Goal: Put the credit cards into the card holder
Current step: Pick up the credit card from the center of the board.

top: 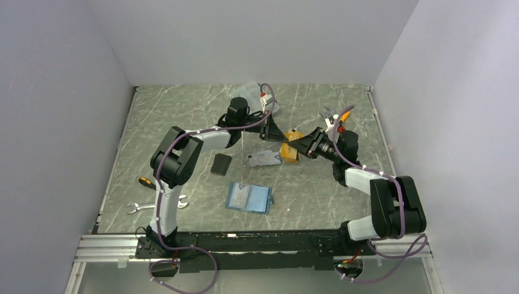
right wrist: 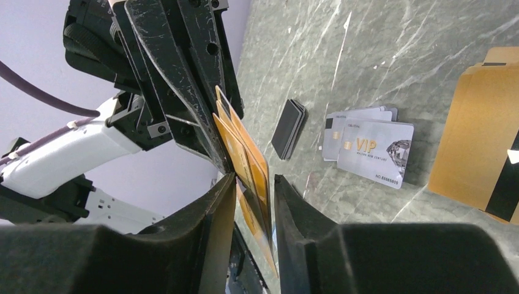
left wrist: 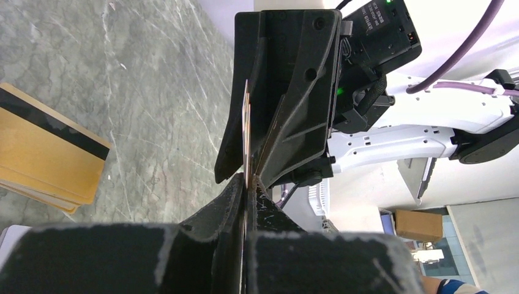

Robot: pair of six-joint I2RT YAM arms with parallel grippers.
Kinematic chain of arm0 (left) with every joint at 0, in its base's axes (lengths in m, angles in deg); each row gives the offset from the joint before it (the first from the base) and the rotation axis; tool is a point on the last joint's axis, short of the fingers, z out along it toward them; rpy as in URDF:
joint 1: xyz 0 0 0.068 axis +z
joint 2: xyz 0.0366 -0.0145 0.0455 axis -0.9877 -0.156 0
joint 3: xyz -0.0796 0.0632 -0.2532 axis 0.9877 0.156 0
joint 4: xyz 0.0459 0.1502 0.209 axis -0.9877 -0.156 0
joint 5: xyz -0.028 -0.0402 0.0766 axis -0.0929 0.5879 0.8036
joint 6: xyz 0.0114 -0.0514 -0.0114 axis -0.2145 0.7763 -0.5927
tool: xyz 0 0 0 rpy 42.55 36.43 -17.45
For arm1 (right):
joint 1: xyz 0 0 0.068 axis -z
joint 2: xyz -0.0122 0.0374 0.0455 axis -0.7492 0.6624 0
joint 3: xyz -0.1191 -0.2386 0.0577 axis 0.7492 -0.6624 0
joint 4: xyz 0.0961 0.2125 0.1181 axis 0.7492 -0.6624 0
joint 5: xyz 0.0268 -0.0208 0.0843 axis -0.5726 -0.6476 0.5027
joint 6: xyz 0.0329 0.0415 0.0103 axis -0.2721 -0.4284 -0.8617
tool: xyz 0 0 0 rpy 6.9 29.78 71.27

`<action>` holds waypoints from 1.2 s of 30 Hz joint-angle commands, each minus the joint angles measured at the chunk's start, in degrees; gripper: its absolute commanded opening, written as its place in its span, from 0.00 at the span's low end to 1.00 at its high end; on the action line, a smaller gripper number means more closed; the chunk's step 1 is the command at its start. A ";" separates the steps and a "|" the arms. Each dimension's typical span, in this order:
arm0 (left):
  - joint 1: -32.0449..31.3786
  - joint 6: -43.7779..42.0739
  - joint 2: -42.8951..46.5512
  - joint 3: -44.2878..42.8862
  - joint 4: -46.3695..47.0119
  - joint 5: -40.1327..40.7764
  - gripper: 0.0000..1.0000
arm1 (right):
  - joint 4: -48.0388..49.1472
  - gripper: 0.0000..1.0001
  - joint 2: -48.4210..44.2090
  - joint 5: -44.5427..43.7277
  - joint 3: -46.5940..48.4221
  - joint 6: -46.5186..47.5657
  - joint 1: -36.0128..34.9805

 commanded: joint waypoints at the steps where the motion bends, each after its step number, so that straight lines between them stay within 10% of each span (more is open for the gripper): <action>1: 0.20 1.23 1.54 -0.14 3.38 -1.37 0.08 | -0.51 0.30 -1.84 0.25 0.53 2.20 -0.59; 10: 0.59 3.04 1.95 -0.83 5.44 -2.21 0.46 | -7.77 0.16 -3.72 1.30 2.33 7.62 -2.24; 15: 0.10 2.81 1.42 -1.32 5.09 -2.21 0.50 | -8.90 0.16 -2.69 1.66 3.77 8.90 -4.51; 27: -0.80 -7.56 0.67 -2.18 -5.42 -0.37 0.48 | -11.27 0.04 -3.37 -1.19 4.07 9.71 -4.45; 36: -0.65 -9.68 0.17 -3.49 -8.12 -1.02 0.14 | -11.16 0.00 -2.79 -2.18 3.80 9.78 -2.72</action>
